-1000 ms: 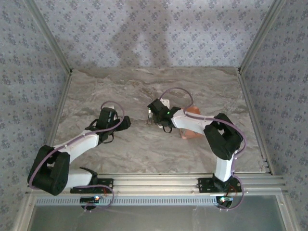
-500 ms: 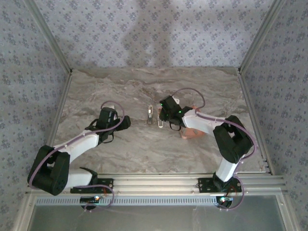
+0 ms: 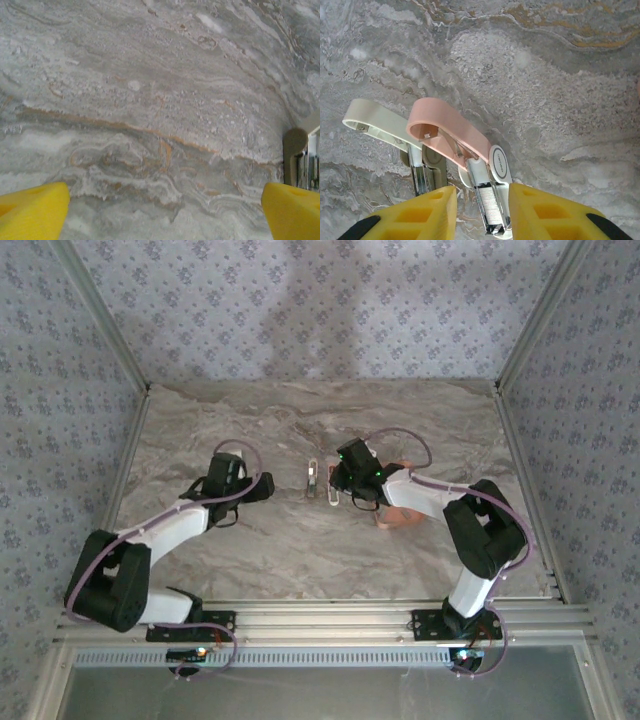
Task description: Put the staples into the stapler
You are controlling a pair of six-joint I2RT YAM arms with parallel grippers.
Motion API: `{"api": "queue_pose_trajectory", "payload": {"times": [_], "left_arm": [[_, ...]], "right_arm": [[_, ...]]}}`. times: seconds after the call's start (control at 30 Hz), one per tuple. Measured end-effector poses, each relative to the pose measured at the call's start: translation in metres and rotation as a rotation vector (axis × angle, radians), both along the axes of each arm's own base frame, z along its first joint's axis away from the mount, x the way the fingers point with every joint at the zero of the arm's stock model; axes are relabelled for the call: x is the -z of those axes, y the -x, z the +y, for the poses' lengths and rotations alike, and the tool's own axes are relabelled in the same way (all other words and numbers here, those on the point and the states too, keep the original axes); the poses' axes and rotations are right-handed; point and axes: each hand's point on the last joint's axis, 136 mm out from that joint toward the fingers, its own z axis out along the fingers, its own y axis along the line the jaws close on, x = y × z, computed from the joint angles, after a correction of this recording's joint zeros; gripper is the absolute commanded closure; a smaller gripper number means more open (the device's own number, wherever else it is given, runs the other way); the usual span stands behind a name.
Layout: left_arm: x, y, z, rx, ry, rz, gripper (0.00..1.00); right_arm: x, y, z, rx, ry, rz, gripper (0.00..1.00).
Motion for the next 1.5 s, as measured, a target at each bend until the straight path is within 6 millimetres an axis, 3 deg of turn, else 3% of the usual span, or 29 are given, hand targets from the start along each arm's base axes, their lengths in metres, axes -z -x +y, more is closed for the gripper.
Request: {"api": "queue_pose_trajectory", "payload": {"times": [0.33, 0.53, 0.8, 1.5], "left_arm": [[-0.032, -0.023, -0.016, 0.084, 0.008, -0.017, 0.02], [-0.023, -0.014, -0.009, 0.085, 0.023, 0.072, 0.02], [-0.038, -0.025, -0.011, 0.093, 0.046, 0.089, 0.02], [-0.033, -0.022, -0.01, 0.097, 0.056, 0.119, 0.02]], "right_arm": [[0.028, 0.022, -0.012, 0.134, -0.052, 0.142, 0.67], [0.03, 0.024, -0.011, 0.189, -0.116, 0.188, 0.67], [0.034, 0.021, -0.006, 0.209, -0.155, 0.218, 0.67], [0.041, 0.018, 0.003, 0.187, -0.177, 0.264, 0.66]]}}
